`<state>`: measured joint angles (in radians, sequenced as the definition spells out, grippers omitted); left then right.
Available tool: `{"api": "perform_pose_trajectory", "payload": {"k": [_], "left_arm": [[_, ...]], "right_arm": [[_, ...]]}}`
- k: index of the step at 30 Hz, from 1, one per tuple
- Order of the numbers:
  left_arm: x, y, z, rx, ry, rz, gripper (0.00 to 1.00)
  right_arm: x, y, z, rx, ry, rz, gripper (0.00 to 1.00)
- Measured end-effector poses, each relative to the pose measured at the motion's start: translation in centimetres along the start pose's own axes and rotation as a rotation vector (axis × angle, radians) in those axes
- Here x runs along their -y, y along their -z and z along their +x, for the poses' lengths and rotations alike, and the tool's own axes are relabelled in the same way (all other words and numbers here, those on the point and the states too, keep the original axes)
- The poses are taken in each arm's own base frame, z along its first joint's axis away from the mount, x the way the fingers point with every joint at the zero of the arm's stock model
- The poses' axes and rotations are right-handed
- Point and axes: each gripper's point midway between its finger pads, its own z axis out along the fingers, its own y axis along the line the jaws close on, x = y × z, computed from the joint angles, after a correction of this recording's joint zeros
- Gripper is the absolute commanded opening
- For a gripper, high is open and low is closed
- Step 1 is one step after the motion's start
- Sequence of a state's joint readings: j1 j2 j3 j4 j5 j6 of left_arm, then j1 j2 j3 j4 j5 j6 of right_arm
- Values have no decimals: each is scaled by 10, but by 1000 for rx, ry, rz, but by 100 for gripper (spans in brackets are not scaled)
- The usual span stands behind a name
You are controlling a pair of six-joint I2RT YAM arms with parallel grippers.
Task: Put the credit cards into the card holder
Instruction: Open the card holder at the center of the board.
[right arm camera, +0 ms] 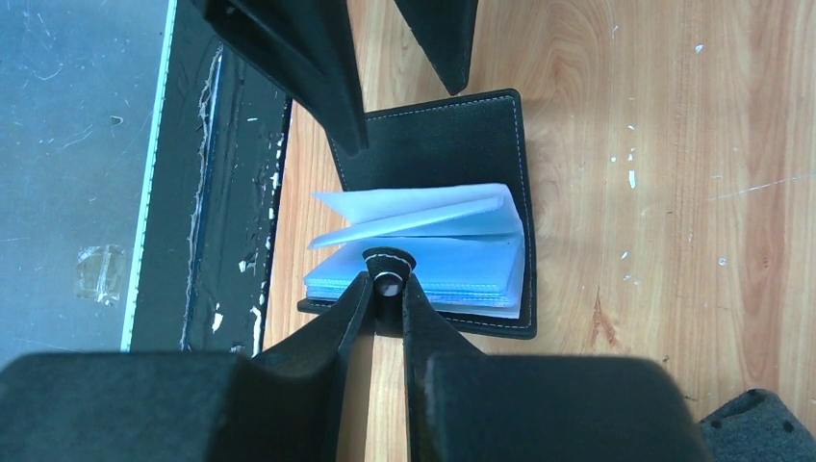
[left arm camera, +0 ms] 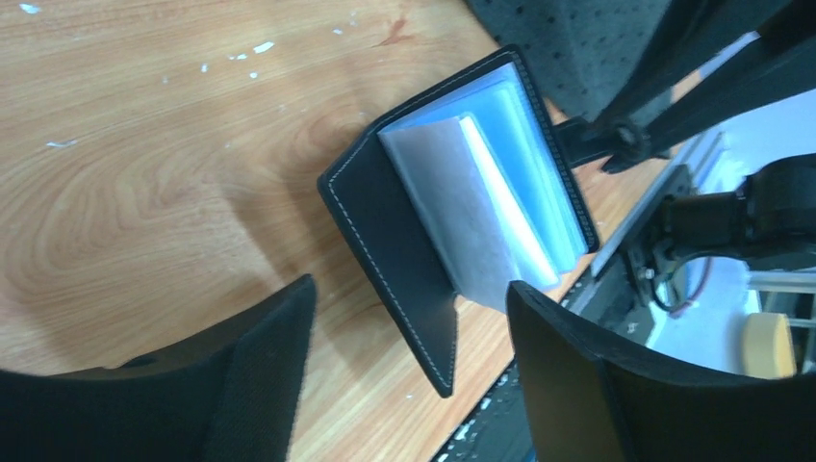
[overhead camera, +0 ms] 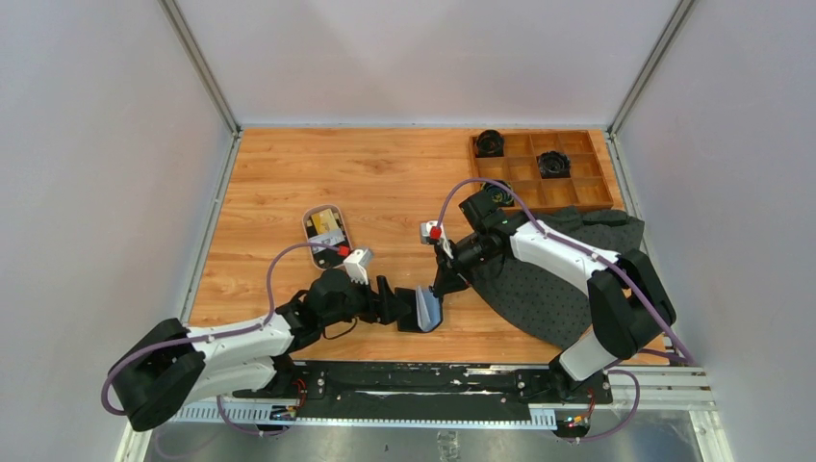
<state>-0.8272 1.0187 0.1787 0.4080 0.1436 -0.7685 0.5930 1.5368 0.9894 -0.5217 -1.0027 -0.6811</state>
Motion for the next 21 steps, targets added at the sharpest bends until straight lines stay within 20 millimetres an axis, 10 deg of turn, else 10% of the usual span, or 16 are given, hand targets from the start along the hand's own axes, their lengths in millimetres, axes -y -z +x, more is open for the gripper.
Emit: {"api": "perform_pose_trajectory", "payload": {"k": [8, 21], "left_arm": [[-20, -10, 13, -55, 20, -85, 25], [-31, -6, 8, -6, 47, -145, 50]], "right_arm": [[0, 0, 0, 0, -4, -3, 2], [3, 3, 1, 10, -14, 5, 2]]}}
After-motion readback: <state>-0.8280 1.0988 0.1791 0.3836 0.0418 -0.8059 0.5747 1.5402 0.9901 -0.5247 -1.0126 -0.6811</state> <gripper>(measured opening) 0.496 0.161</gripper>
